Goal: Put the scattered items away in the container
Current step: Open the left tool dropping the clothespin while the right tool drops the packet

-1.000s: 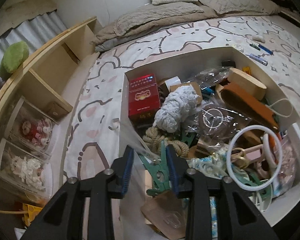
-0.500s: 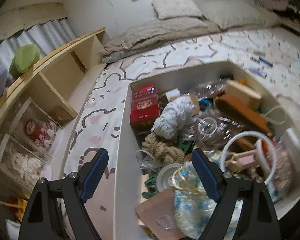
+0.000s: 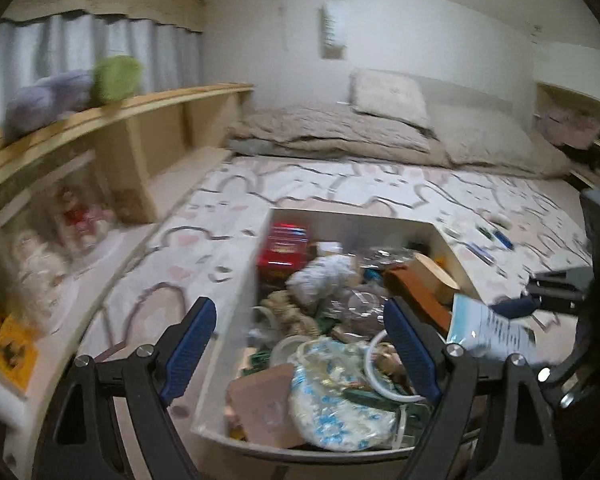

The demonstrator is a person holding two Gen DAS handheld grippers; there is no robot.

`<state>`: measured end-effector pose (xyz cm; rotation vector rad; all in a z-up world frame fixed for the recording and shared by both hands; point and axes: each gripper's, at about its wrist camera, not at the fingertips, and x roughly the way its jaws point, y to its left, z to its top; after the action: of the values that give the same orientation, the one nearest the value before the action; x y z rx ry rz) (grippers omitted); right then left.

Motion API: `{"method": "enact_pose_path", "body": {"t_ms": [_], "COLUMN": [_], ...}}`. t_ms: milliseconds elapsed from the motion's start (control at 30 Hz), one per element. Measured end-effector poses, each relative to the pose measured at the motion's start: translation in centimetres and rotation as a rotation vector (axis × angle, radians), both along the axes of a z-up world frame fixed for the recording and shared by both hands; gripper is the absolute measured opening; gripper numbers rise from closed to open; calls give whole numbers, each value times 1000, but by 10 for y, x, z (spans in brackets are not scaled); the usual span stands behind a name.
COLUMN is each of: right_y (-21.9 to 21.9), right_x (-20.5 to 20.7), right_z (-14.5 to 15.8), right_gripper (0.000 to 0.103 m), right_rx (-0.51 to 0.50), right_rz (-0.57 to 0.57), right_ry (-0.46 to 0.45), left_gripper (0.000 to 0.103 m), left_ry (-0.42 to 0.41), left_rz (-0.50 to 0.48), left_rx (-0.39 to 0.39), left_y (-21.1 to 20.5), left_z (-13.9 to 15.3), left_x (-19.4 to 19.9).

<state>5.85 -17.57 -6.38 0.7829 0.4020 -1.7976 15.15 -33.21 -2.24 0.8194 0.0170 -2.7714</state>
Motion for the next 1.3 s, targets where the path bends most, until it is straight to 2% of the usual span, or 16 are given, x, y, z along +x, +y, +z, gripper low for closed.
{"method": "enact_pose_path", "body": {"t_ms": [233,367,467,533,567,633,800,867,1033,1133,1300], "right_y": [-16,-22,-25,-25,-24,-21,-14,-10,-5,-7,-20], "right_x": [4,1,-2,-5,-5,-6,-21,-28,-42,-47,-48], "right_z": [-11,-14,-16,-18,-19,-16,-8,-5,-8,-11,-20], "right_gripper": [63,63,65,83,100,103,103,103,103,103,103], "right_rx": [61,60,54,43,37,25,19,30,121,172,260], "right_rz": [84,116,111,114,115,105,2,-61,-172,-183,-131], "right_ry": [14,-41,-70,-102,-114,-114,-66,-18,111,173,259], "left_gripper": [86,86,86,86,86,86,86,86,86,86,86], "left_ry": [57,75,86,92,91,81,57,58,58,61,52], "left_rz": [15,6,-1,-2,-7,-22,-18,-17,-13,-11,-12], "left_rx": [86,197,215,215,221,237,213,216,216,215,212], "left_y": [5,8,15,19,21,24,29,29,29,28,27], "left_z": [0,-5,-8,-9,-10,-13,-16,-17,-16,-15,-16], "left_x": [30,39,43,44,44,44,43,45,49,51,51]}}
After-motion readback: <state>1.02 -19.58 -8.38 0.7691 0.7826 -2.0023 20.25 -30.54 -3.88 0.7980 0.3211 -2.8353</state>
